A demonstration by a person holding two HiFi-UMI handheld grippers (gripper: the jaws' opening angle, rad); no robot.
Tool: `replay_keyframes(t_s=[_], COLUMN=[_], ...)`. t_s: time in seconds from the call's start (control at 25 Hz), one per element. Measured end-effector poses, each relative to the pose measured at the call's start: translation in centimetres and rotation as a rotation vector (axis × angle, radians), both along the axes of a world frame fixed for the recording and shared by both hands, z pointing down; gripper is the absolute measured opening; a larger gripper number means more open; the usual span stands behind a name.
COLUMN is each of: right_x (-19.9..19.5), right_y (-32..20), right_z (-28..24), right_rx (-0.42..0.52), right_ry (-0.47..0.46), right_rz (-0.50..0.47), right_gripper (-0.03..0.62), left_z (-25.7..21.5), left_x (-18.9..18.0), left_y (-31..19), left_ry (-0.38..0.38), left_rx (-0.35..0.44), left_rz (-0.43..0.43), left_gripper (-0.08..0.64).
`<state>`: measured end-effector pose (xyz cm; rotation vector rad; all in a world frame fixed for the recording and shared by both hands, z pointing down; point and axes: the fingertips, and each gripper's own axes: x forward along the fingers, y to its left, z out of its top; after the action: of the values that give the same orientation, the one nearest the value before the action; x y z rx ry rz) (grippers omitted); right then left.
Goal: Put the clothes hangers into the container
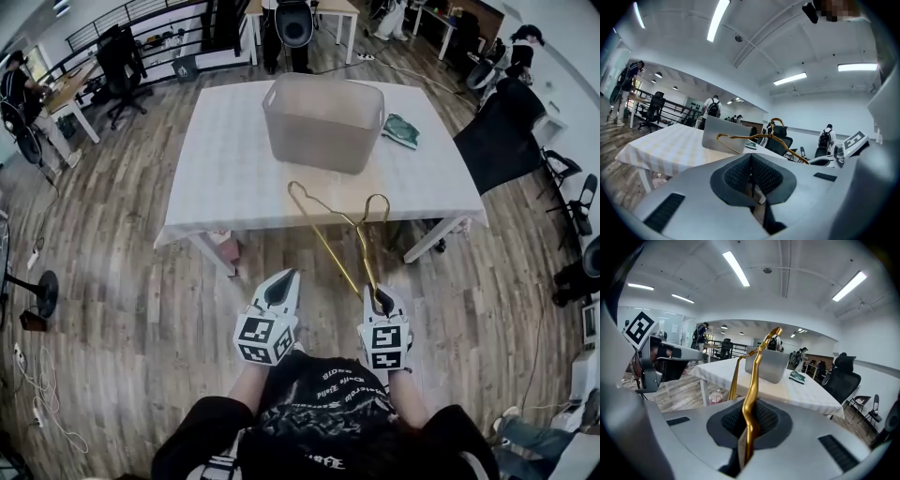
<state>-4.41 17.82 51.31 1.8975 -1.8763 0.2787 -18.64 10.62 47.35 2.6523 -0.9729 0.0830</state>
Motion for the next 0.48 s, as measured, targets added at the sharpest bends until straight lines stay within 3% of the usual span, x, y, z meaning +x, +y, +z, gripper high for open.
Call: replay_keyframes(t_s=[0.48], right_x=[-3.7], right_y=[-6.6], right_z=[1.0], right_rx=[-0.043], right_ry=[0.008], right_rz=[-0.068], right_gripper=[0.008], left_z=[0.4], left_x=[-1.9], left_y=[-6.5], left_ry=[-0.022], left_rx=[-0.004], left_rz=[-0.019], left_gripper=[0.02])
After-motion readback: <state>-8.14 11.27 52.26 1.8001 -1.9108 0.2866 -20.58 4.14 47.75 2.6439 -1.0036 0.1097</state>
